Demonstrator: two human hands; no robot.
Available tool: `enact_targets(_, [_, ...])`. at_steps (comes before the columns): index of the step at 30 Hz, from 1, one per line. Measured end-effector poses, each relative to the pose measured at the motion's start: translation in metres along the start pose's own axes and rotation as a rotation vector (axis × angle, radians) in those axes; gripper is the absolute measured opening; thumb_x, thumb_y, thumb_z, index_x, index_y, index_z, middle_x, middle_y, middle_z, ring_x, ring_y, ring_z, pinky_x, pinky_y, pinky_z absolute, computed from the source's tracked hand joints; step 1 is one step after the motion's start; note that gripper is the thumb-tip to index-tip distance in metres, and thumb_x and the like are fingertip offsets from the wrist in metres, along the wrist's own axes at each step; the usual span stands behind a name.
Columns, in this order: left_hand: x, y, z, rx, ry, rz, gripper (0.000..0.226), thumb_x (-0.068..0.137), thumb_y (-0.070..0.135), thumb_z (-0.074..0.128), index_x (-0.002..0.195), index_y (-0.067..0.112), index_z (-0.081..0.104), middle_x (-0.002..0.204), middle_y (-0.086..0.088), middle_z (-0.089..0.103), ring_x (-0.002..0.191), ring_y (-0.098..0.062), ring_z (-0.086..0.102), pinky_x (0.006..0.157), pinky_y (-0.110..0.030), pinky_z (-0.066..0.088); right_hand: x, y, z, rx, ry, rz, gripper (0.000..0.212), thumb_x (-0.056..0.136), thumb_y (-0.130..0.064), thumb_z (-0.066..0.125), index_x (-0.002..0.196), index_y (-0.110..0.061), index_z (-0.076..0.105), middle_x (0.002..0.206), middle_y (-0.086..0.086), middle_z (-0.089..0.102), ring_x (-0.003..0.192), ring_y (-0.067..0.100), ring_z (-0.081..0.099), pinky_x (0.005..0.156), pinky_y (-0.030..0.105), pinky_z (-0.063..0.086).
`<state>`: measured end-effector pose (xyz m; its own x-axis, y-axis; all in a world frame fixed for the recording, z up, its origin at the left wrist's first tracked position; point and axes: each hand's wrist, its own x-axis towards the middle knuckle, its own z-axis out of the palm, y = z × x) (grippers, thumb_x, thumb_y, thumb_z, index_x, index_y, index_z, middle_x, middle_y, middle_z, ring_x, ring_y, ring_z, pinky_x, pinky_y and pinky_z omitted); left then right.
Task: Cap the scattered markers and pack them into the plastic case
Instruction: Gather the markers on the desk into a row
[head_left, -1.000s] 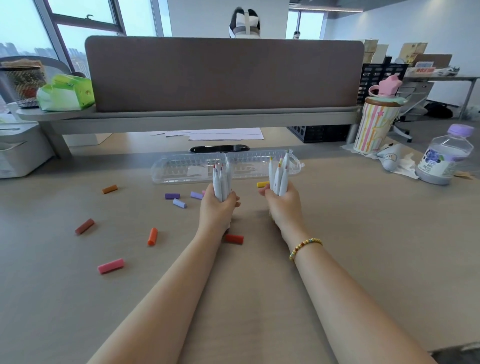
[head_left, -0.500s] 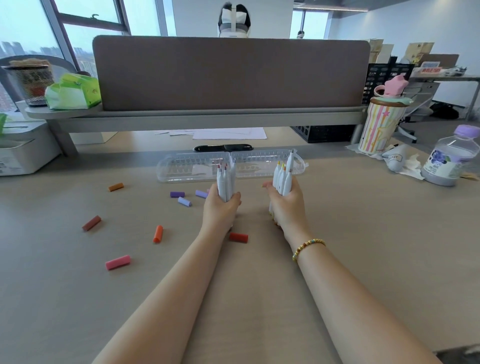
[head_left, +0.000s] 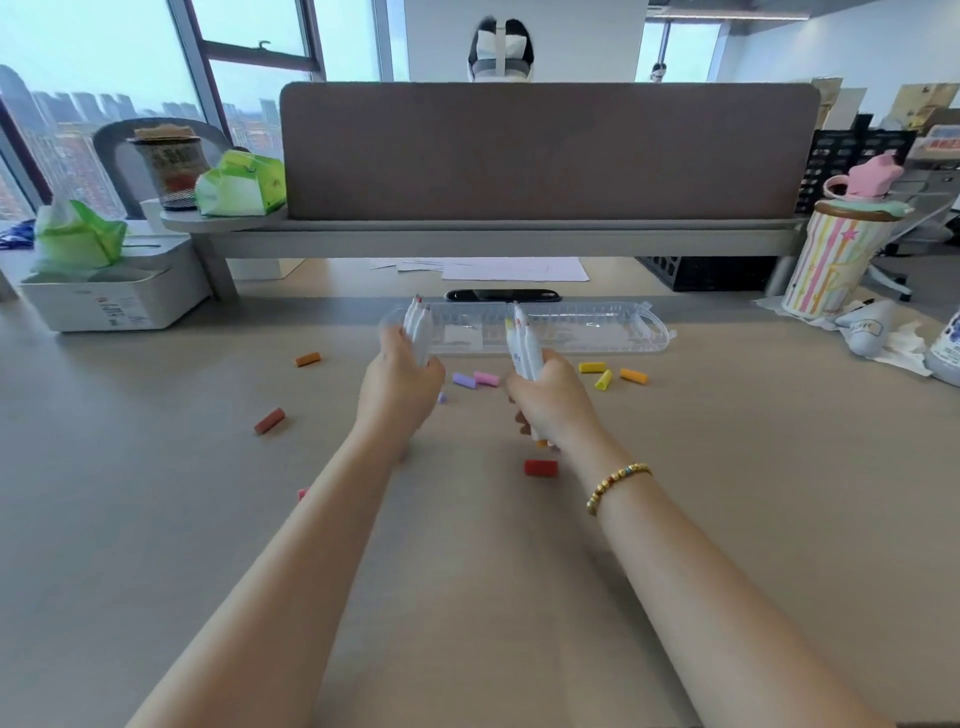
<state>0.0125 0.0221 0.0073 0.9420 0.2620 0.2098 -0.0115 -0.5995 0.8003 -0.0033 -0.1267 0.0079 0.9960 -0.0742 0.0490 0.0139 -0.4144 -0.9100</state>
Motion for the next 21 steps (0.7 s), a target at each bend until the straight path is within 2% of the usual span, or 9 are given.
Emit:
enact_targets(2, [0.007, -0.013, -0.022, 0.191, -0.022, -0.036, 0.024, 0.088, 0.018, 0.048, 0.104, 0.010, 0.031, 0.088, -0.013, 0.052, 0.078, -0.034, 0.055, 0.072, -0.040, 0.051, -0.006, -0.014, 0.026, -0.089, -0.132, -0.008, 0.018, 0.088, -0.015, 0.051, 0.105, -0.011, 0.049, 0.087, -0.002, 0.064, 0.052, 0.020, 0.051, 0.044, 0.023, 0.041])
enact_targets(4, [0.010, -0.026, -0.037, 0.411, -0.078, -0.085, 0.032, 0.088, 0.018, 0.045, 0.114, 0.007, 0.030, 0.099, -0.018, 0.056, 0.087, -0.037, 0.059, 0.077, -0.043, 0.053, -0.011, -0.019, 0.047, -0.292, -0.237, -0.050, 0.039, 0.086, -0.009, 0.047, 0.126, -0.014, 0.047, 0.112, 0.003, 0.065, 0.069, 0.026, 0.059, 0.055, 0.026, 0.046])
enact_targets(6, [0.011, -0.040, -0.042, 0.571, -0.143, -0.134, 0.041, 0.090, 0.015, 0.043, 0.127, 0.005, 0.028, 0.116, -0.022, 0.056, 0.100, -0.039, 0.059, 0.082, -0.042, 0.050, -0.014, -0.017, 0.062, -0.533, -0.272, -0.111, 0.061, 0.087, -0.004, 0.042, 0.145, -0.019, 0.030, 0.124, 0.008, 0.058, 0.089, 0.028, 0.058, 0.069, 0.027, 0.044])
enact_targets(8, [0.012, -0.051, -0.040, 0.670, -0.182, -0.145, 0.041, 0.093, 0.014, 0.040, 0.131, 0.004, 0.028, 0.126, -0.022, 0.051, 0.111, -0.038, 0.053, 0.084, -0.040, 0.044, -0.016, -0.014, 0.067, -0.684, -0.265, -0.213, 0.072, 0.088, 0.000, 0.039, 0.150, -0.030, 0.018, 0.127, 0.008, 0.052, 0.098, 0.026, 0.055, 0.070, 0.028, 0.039])
enact_targets(10, [0.012, -0.057, -0.036, 0.742, -0.175, -0.132, 0.038, 0.094, 0.017, 0.039, 0.129, 0.005, 0.029, 0.130, -0.021, 0.046, 0.116, -0.037, 0.048, 0.083, -0.039, 0.041, -0.018, -0.012, 0.068, -0.776, -0.236, -0.256, 0.071, 0.088, 0.002, 0.037, 0.149, -0.032, 0.021, 0.134, 0.005, 0.046, 0.112, 0.025, 0.051, 0.079, 0.031, 0.042])
enact_targets(12, [0.012, -0.059, -0.032, 0.805, -0.169, -0.118, 0.041, 0.096, 0.023, 0.038, 0.133, 0.007, 0.030, 0.135, -0.018, 0.041, 0.123, -0.034, 0.042, 0.087, -0.039, 0.041, -0.017, -0.010, 0.070, -0.887, -0.186, -0.205, 0.056, 0.091, -0.003, 0.039, 0.144, -0.018, 0.032, 0.134, 0.011, 0.043, 0.117, 0.027, 0.047, 0.089, 0.032, 0.043])
enact_targets(14, [0.010, -0.060, -0.028, 0.854, -0.168, -0.107, 0.044, 0.097, 0.028, 0.035, 0.137, 0.008, 0.030, 0.141, -0.015, 0.035, 0.128, -0.030, 0.035, 0.091, -0.038, 0.041, -0.016, -0.007, 0.074, -0.967, -0.122, -0.136, 0.044, 0.093, -0.013, 0.045, 0.136, -0.005, 0.039, 0.131, 0.015, 0.042, 0.117, 0.028, 0.045, 0.091, 0.033, 0.042])
enact_targets(18, [0.004, -0.059, -0.023, 0.951, -0.178, -0.083, 0.058, 0.099, 0.040, 0.026, 0.145, 0.005, 0.019, 0.149, -0.012, 0.026, 0.133, -0.027, 0.027, 0.094, -0.036, 0.038, -0.012, 0.001, 0.080, -1.014, -0.073, -0.142, 0.057, 0.096, -0.037, 0.046, 0.136, 0.002, 0.035, 0.131, 0.014, 0.041, 0.116, 0.026, 0.043, 0.092, 0.031, 0.040])
enact_targets(21, [0.002, -0.058, -0.021, 0.919, -0.195, -0.075, 0.062, 0.099, 0.041, 0.020, 0.148, 0.004, 0.010, 0.153, -0.012, 0.021, 0.138, -0.028, 0.021, 0.101, -0.039, 0.031, -0.015, 0.000, 0.080, -1.021, -0.053, -0.151, 0.065, 0.097, -0.050, 0.032, 0.136, 0.001, 0.032, 0.130, 0.014, 0.041, 0.116, 0.026, 0.041, 0.092, 0.032, 0.038])
